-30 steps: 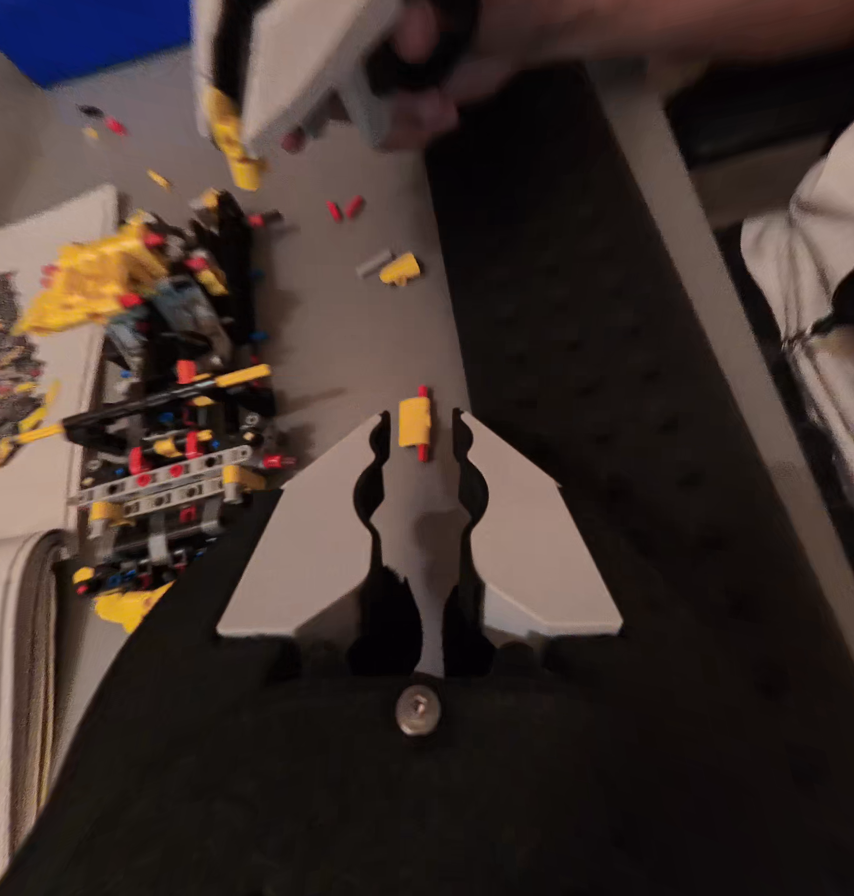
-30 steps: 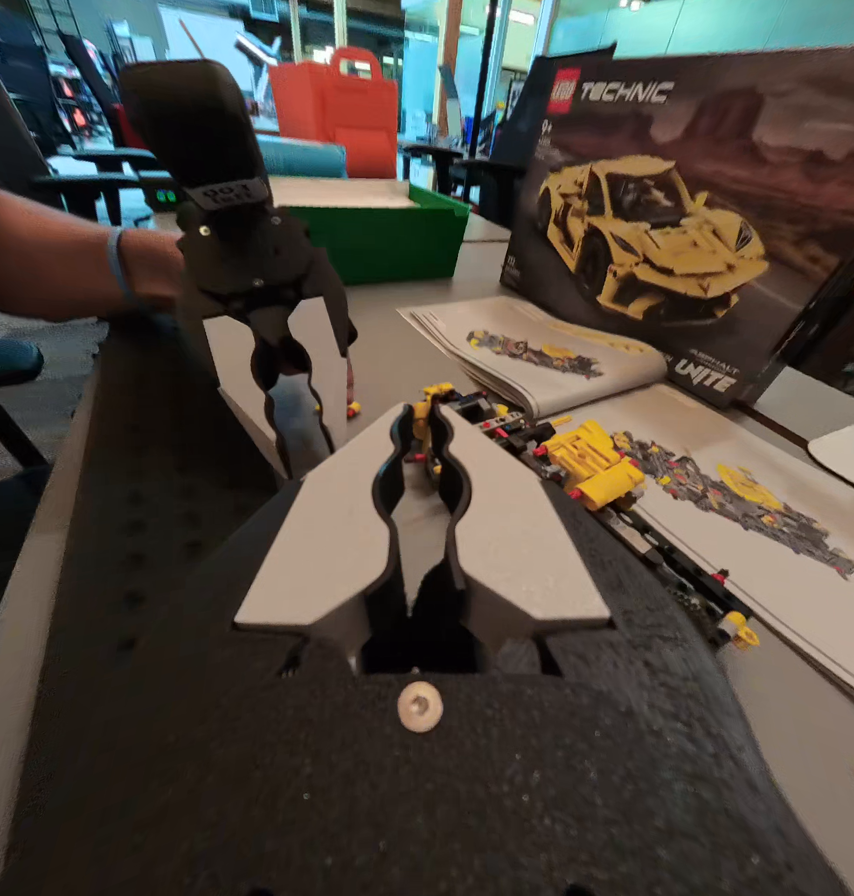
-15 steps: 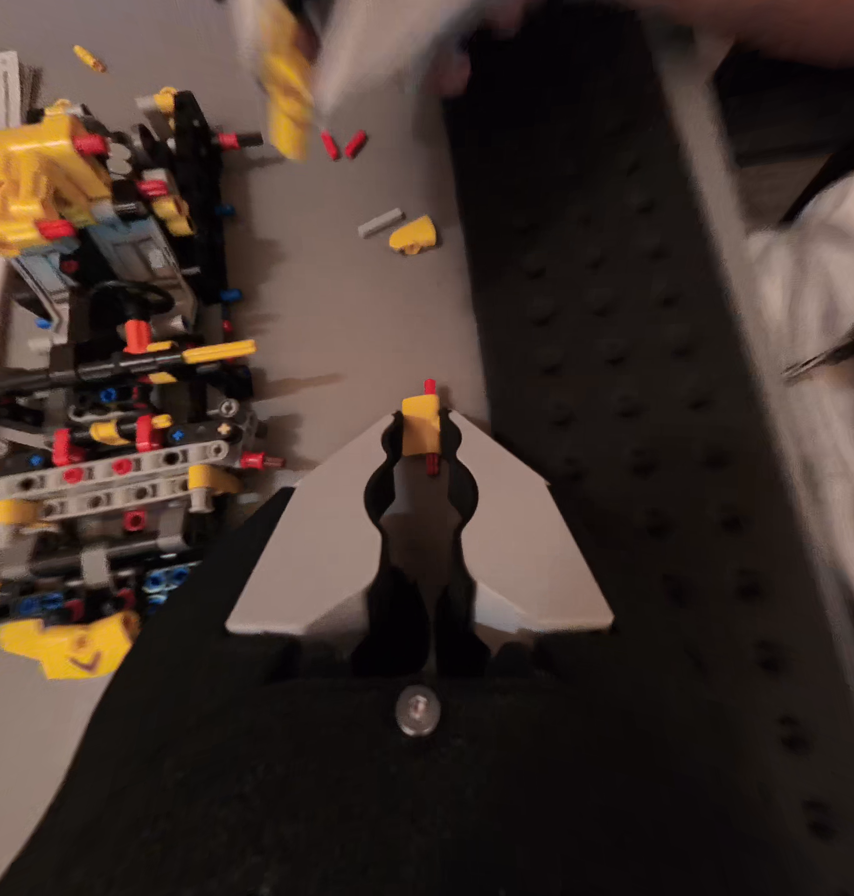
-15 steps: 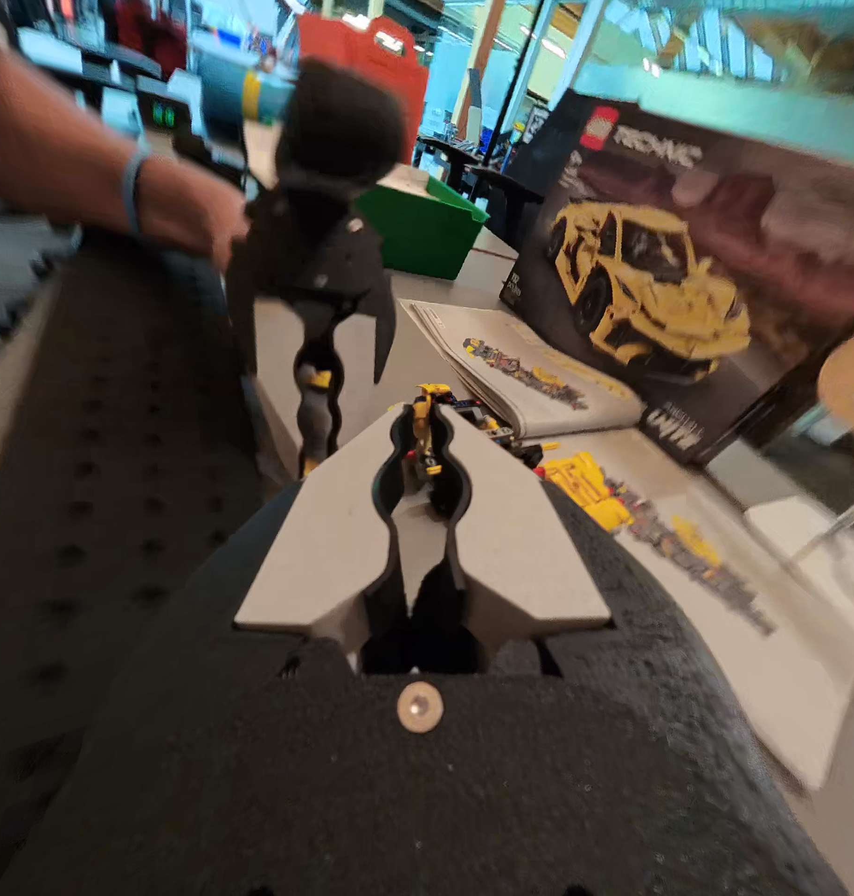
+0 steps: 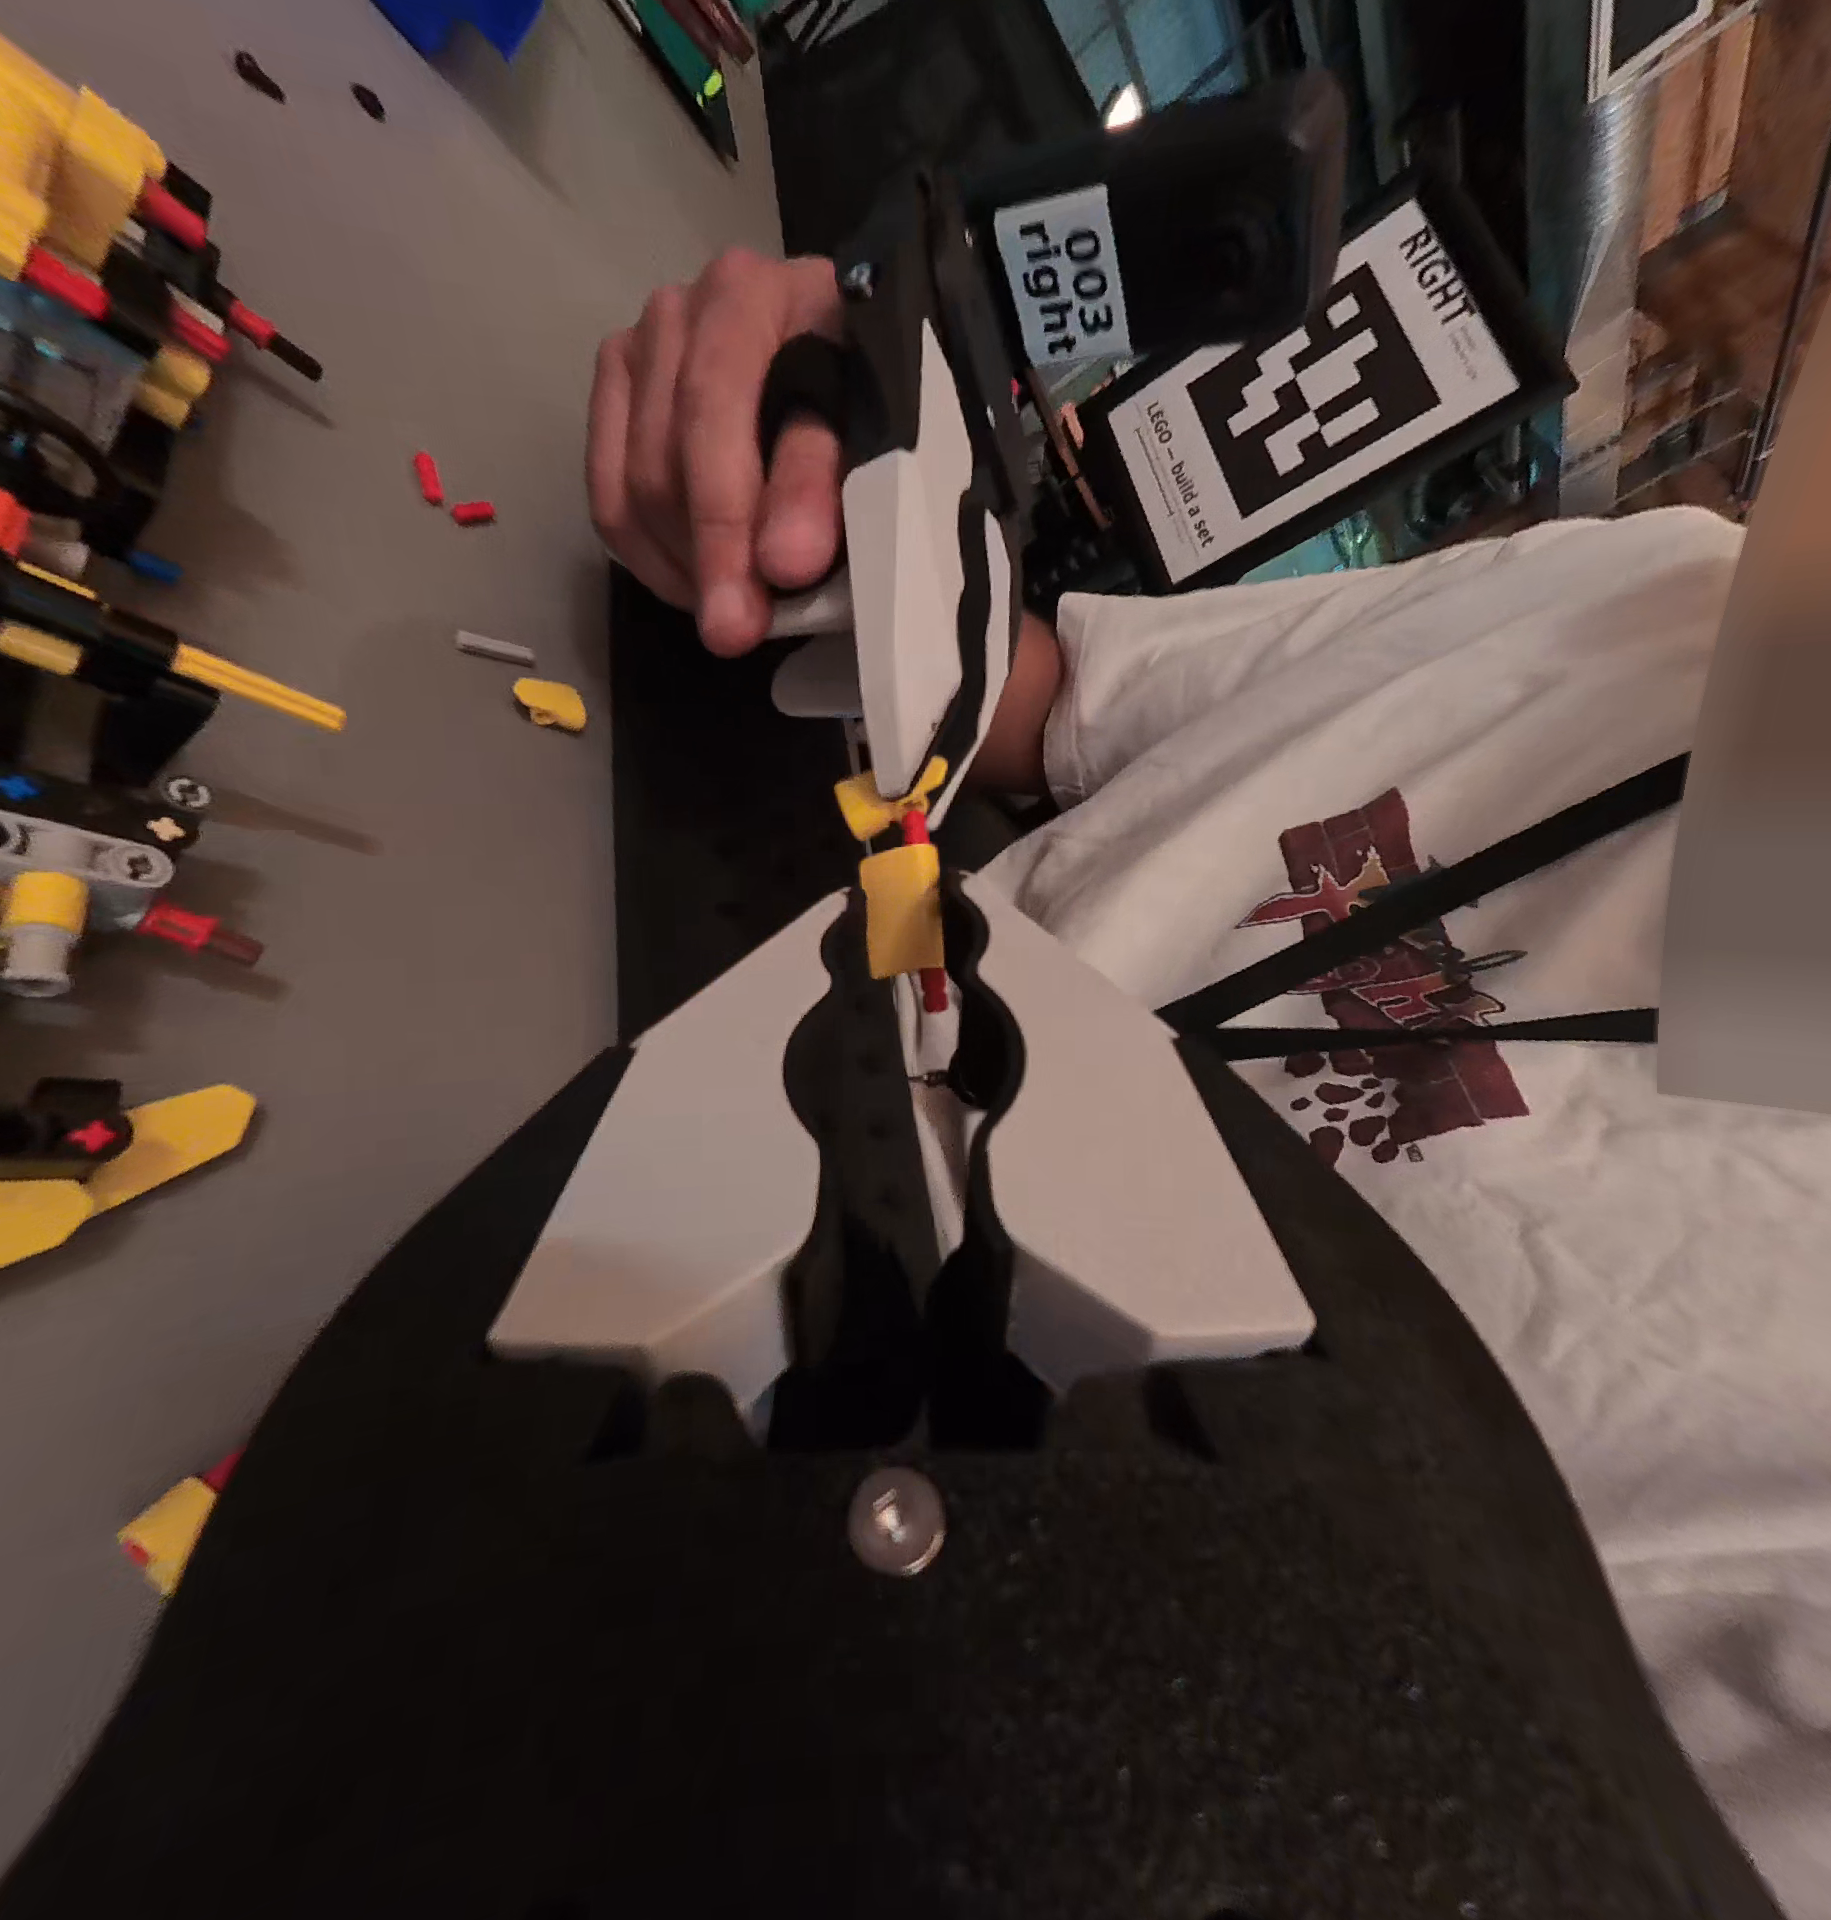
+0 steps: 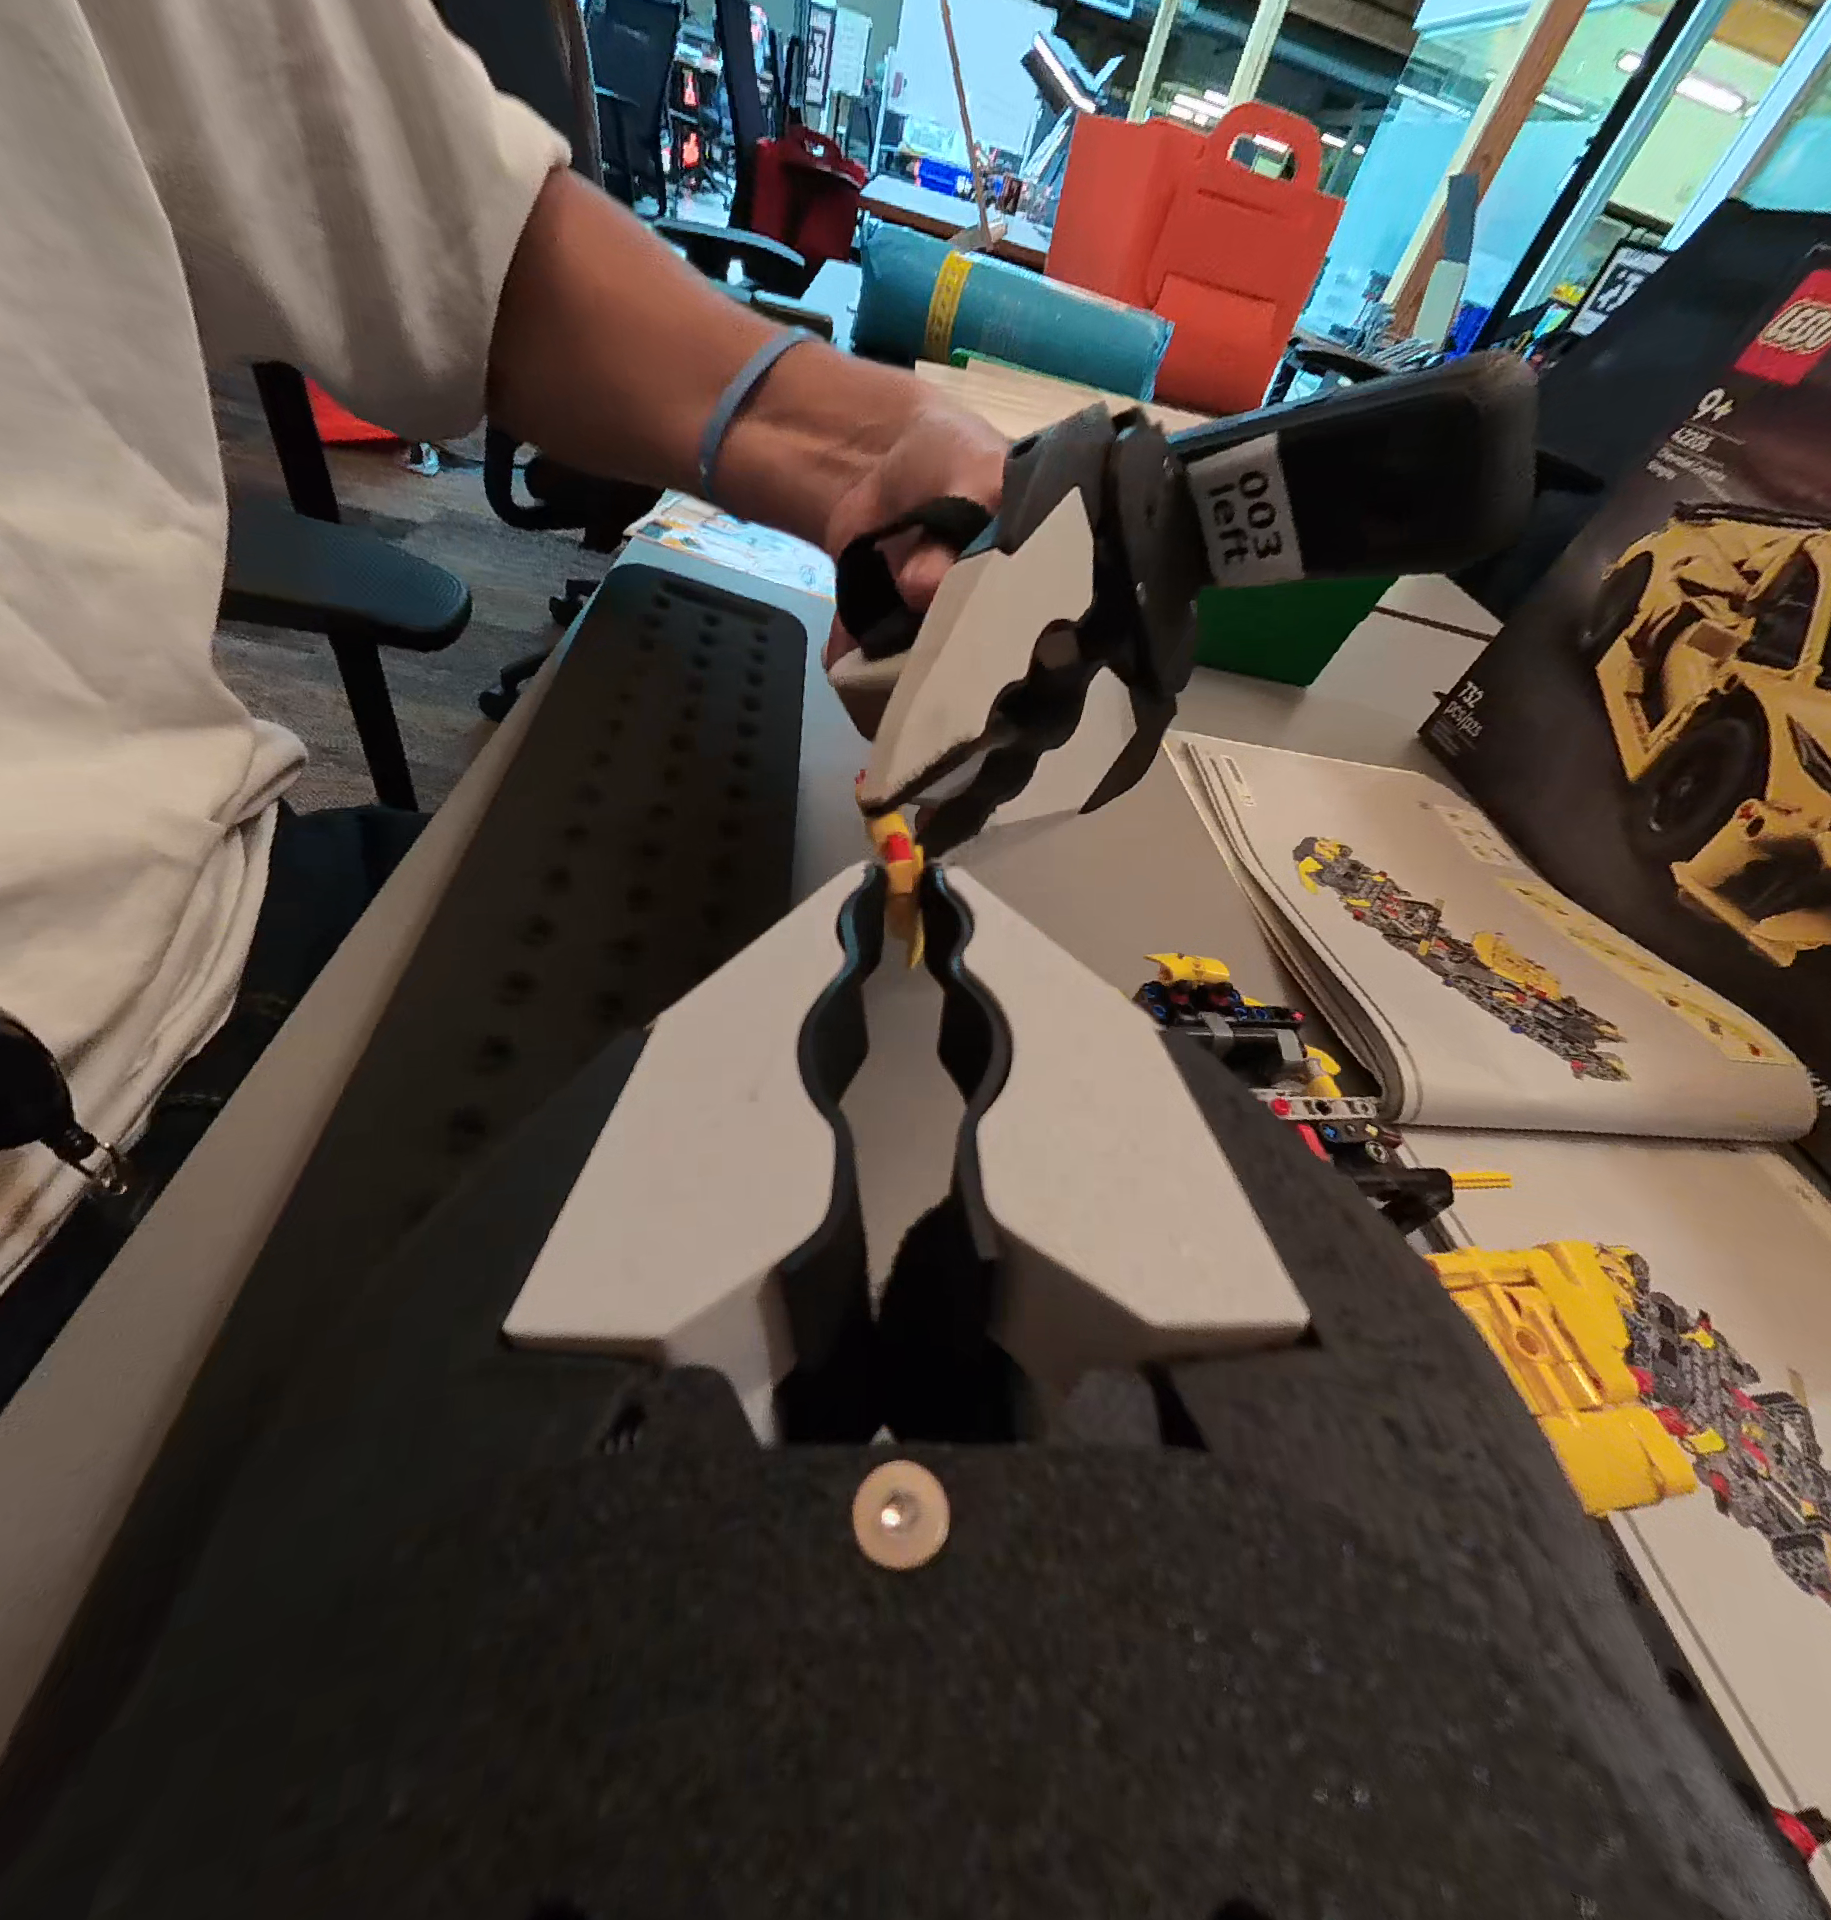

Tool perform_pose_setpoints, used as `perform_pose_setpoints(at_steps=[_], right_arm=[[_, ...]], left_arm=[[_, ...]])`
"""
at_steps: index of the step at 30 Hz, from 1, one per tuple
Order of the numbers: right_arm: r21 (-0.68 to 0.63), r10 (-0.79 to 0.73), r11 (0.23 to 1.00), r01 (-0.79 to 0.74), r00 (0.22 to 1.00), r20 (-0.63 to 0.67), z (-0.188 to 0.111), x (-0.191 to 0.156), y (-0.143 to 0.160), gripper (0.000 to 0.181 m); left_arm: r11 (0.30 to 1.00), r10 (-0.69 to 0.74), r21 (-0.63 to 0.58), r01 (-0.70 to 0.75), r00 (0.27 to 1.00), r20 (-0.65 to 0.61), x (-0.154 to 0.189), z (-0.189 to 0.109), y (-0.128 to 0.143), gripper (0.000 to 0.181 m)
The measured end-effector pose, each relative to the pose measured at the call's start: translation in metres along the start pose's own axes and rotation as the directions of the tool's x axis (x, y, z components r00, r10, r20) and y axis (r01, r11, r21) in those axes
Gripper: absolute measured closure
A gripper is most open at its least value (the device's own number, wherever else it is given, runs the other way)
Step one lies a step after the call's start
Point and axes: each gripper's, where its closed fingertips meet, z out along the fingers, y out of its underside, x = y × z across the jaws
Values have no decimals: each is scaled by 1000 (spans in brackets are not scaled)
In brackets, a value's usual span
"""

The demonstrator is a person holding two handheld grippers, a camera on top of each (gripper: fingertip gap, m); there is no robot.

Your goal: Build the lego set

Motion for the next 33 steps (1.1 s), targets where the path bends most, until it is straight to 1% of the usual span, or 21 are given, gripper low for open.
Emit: perform_pose_setpoints(at_steps=[3, 9, 12, 16, 22, 28, 33], right_arm=[[4, 2, 1000, -2, 1000, 14, 3, -3, 1, 175], [-16, -18, 1000, 18, 999, 33, 6, -5, 6, 174], [-23, -25, 999, 26, 999, 43, 8, -7, 8, 175], [-32, -45, 998, 46, 998, 40, 11, -8, 9, 175], [-58, -71, 996, 74, 996, 49, 14, -10, 13, 175], [-50, -68, 996, 70, 997, 38, 13, -10, 13, 175], [-101, -111, 988, 115, 993, 45, 16, -13, 21, 175]], left_arm=[[998, -8, -58, 10, 1000, 26, -3, 2, 7, 167], [993, -23, -112, 28, 999, 46, -7, 0, 11, 168], [994, -30, -108, 35, 998, 49, -7, -3, 8, 168], [991, -40, -128, 46, 998, 46, -6, -2, 12, 168], [986, -36, -160, 47, 997, 71, -9, -2, 15, 168], [984, -22, -171, 38, 995, 96, -9, 0, 14, 168], [976, -31, -210, 57, 992, 121, -14, 2, 21, 168]])
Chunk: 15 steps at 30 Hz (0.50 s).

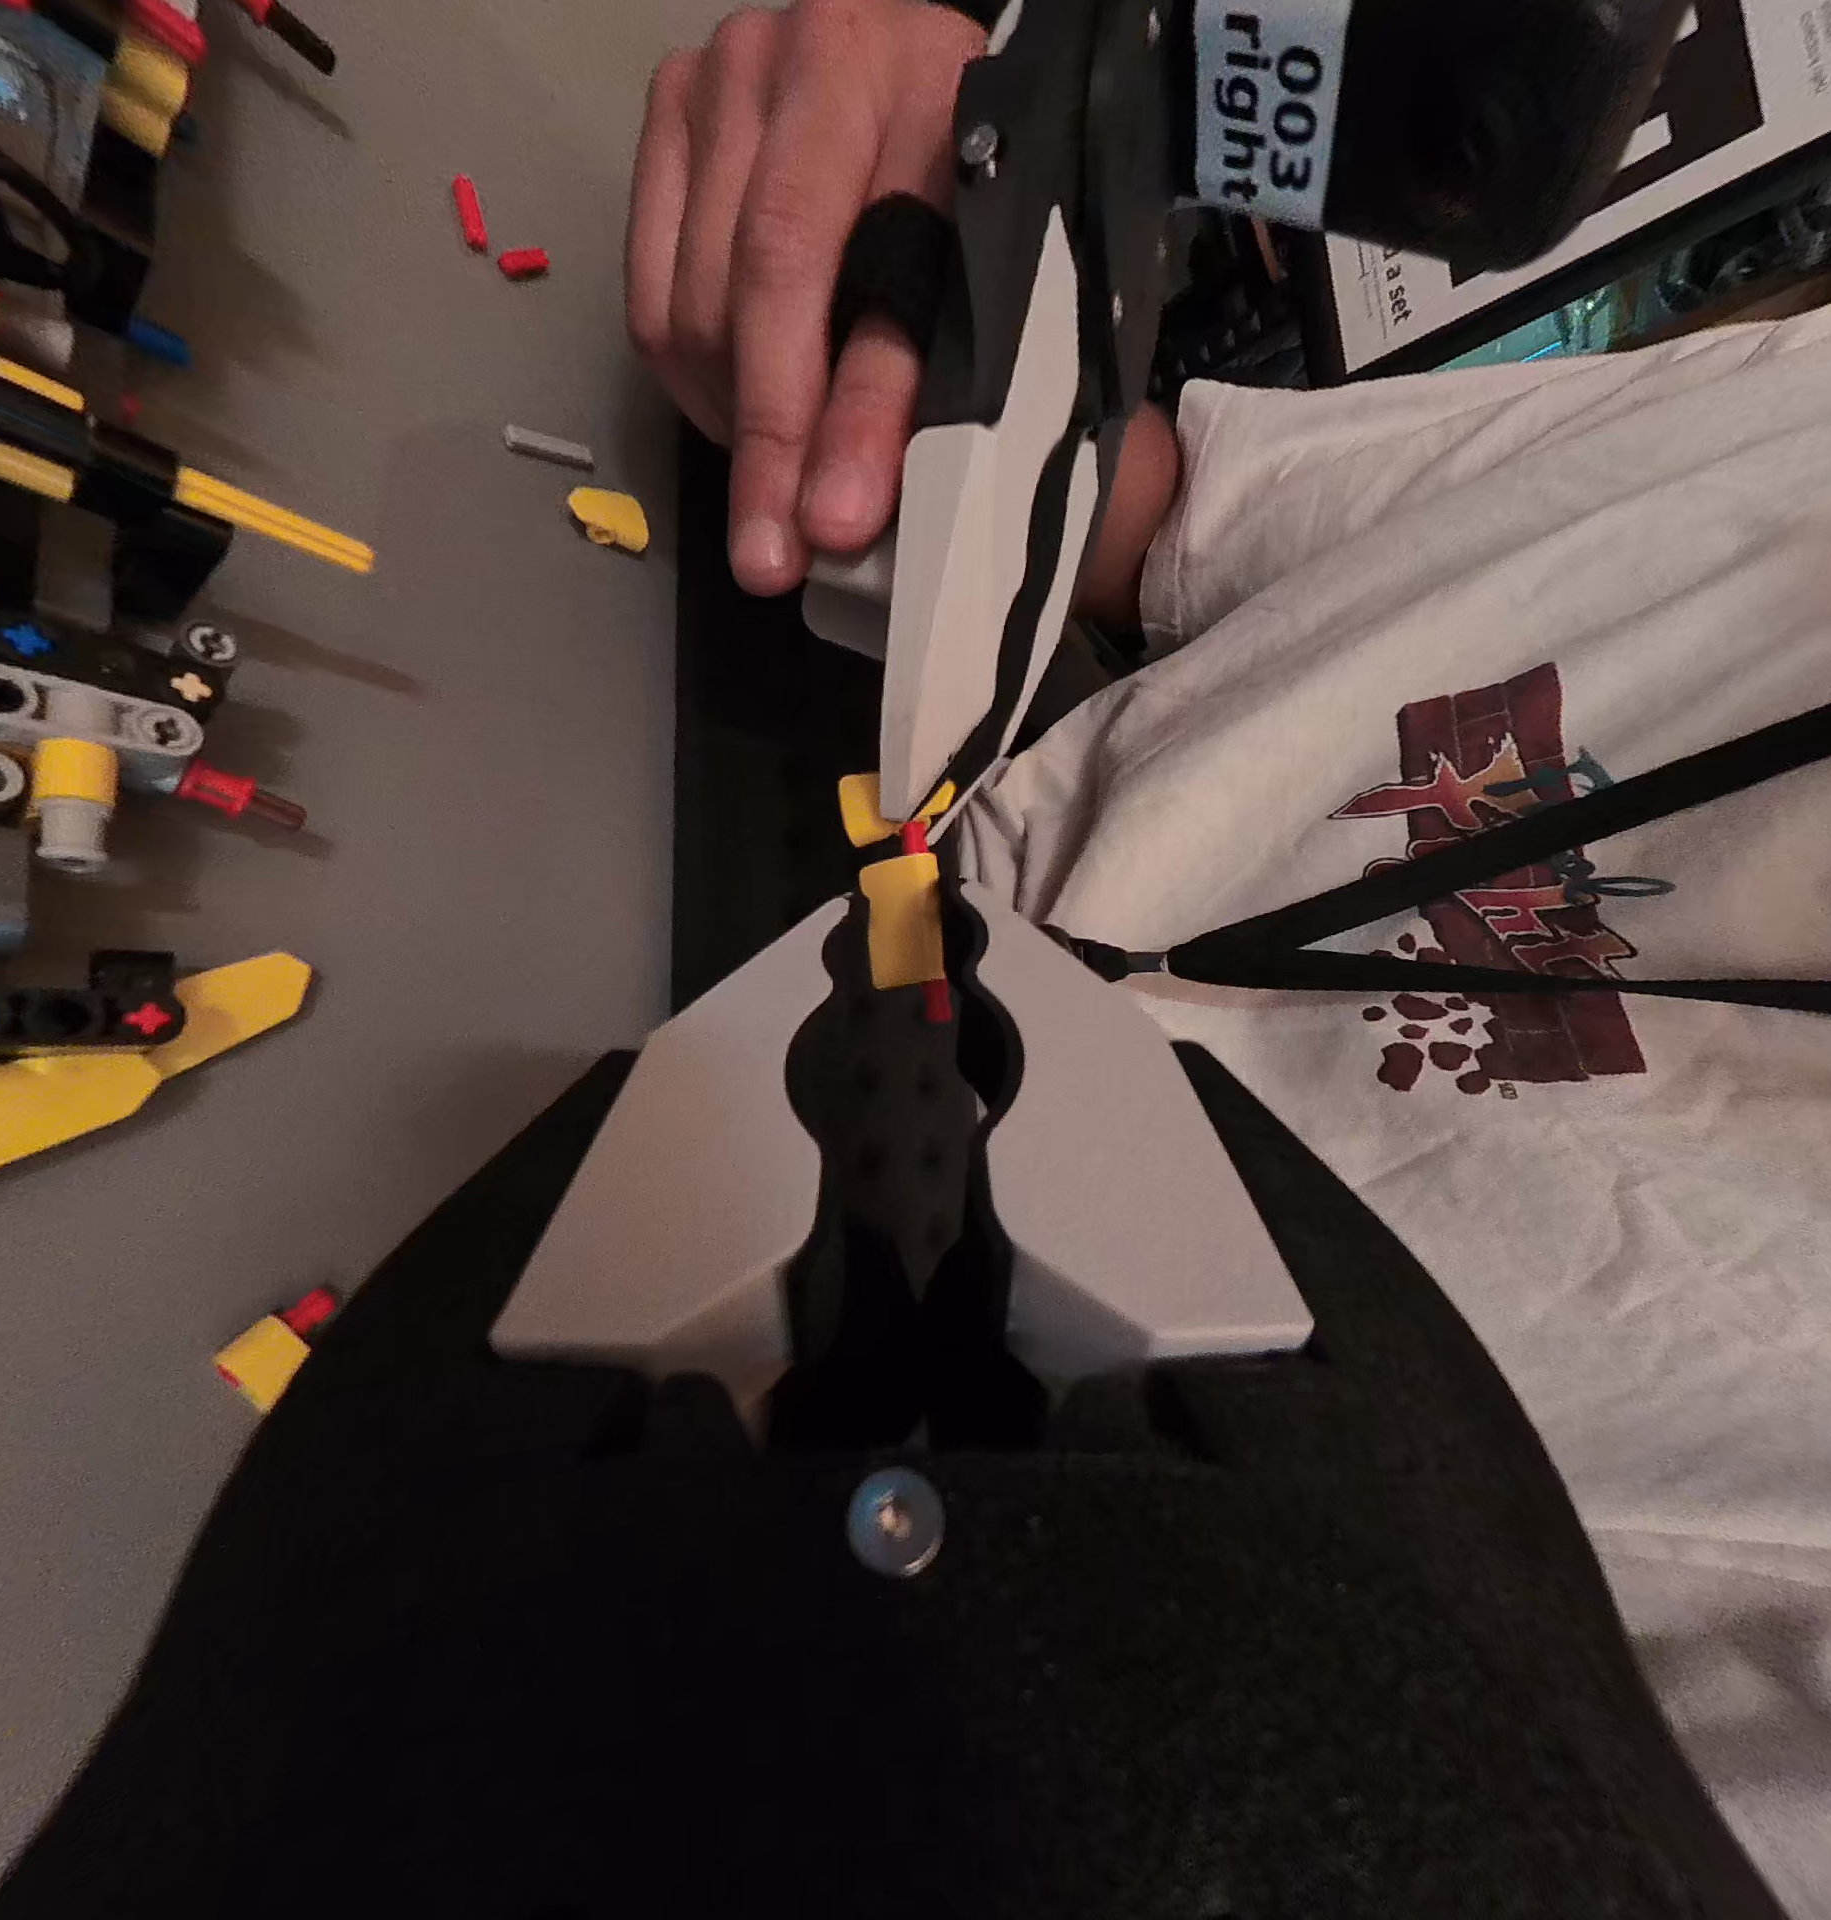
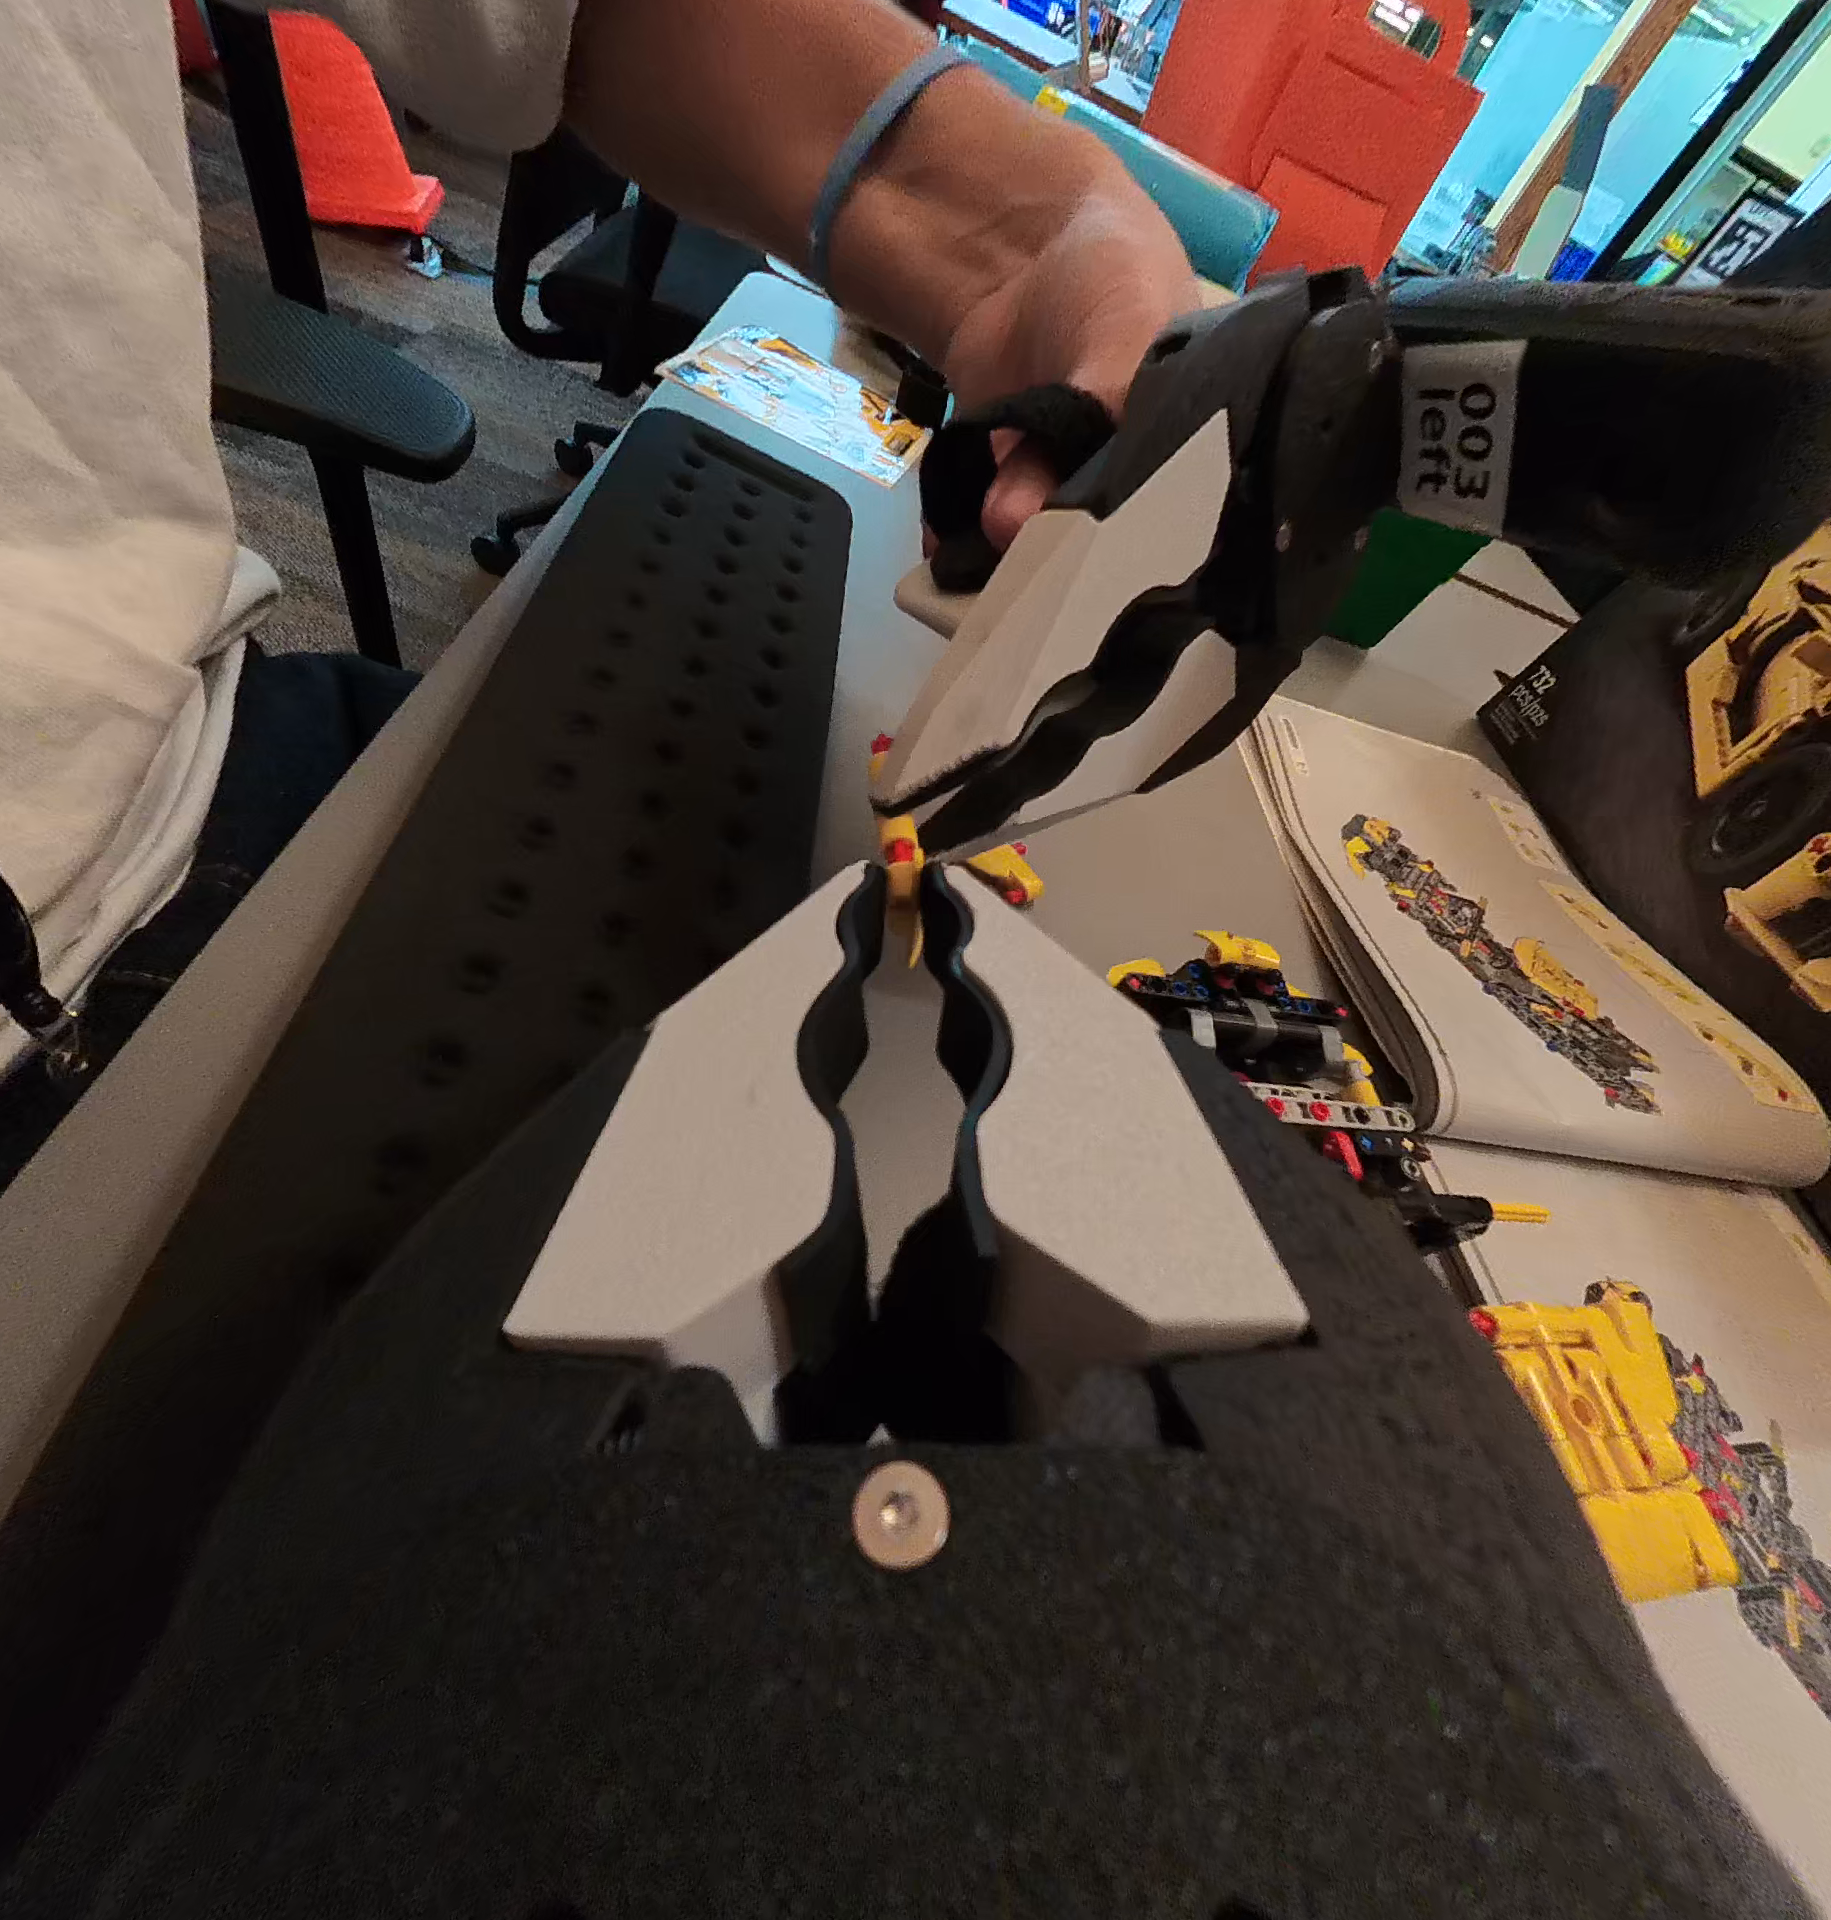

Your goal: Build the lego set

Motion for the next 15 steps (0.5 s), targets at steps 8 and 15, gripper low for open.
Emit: perform_pose_setpoints(at_steps=[8, 15], right_arm=[[-34, -32, 999, 35, 997, 75, -1, -7, 4, 175], [-81, -79, 992, 97, 976, 202, 0, -19, 7, 175]], left_arm=[[998, -8, -64, 8, 1000, -4, -2, 8, 5, 169], [987, -14, -161, 10, 1000, -28, -1, 17, 14, 169]])
